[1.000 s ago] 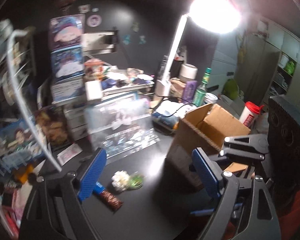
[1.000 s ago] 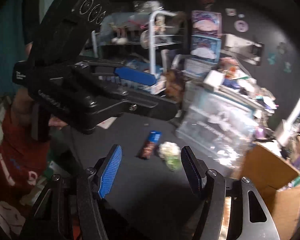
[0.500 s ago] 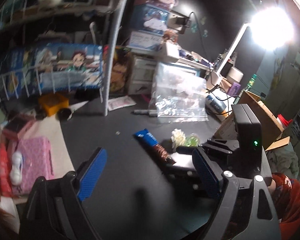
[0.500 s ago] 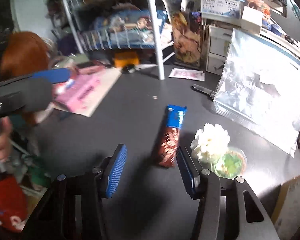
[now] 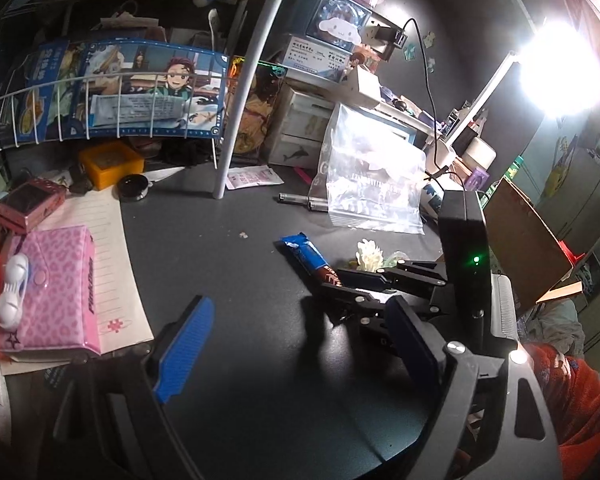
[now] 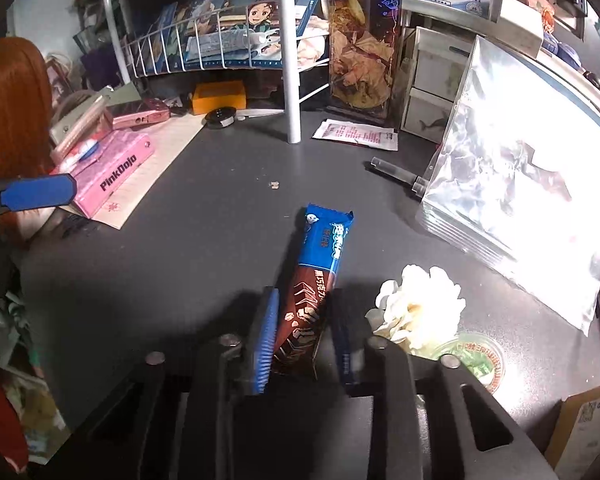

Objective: Organize objects
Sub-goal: 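Return the right gripper and grasp the blue-wrapped chocolate bar, then carry the chocolate bar into the cardboard box and open the right gripper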

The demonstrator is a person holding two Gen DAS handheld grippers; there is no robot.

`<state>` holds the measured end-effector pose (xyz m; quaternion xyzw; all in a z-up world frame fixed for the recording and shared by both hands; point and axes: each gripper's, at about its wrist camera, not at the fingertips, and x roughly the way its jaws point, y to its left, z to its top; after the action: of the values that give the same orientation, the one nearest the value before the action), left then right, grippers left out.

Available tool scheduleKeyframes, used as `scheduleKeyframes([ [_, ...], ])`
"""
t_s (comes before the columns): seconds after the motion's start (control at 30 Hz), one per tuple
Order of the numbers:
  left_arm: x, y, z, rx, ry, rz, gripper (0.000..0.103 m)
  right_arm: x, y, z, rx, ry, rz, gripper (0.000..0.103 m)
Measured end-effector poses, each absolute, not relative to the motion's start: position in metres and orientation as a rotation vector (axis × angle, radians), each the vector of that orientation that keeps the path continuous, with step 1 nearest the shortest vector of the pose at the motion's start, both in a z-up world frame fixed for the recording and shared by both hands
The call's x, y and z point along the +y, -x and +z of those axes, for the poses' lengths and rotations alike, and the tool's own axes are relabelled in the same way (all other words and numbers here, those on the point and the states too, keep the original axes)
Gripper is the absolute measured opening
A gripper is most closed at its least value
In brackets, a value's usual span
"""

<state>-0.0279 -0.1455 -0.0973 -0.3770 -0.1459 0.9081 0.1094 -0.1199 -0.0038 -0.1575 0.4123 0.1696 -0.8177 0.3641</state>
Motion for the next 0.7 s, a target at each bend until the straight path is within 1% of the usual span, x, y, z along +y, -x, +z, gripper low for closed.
scheduleKeyframes([
  [0.17,-0.139,0.032,-0.095,-0.415,1.111,2.659,0.085,0.001,0.117,-0.155,0.421,-1.065,-2.082,0.014],
  [0.27,-0.134,0.032,-0.093,-0.403,1.109,2.655,0.085,0.007,0.108,-0.147,0.412,-1.041,-2.068,0.014],
  [0.4,-0.126,0.032,-0.088,-0.387,1.097,2.647,0.085,0.021,0.089,-0.125,0.36,-0.994,-2.03,0.014],
  [0.57,-0.111,0.034,-0.074,-0.382,1.047,2.598,0.085,0.047,0.062,-0.085,0.286,-0.898,-1.994,0.014],
  [0.7,-0.093,0.037,-0.056,-0.392,0.977,2.538,0.084,0.07,0.044,-0.052,0.263,-0.813,-2.014,0.014],
])
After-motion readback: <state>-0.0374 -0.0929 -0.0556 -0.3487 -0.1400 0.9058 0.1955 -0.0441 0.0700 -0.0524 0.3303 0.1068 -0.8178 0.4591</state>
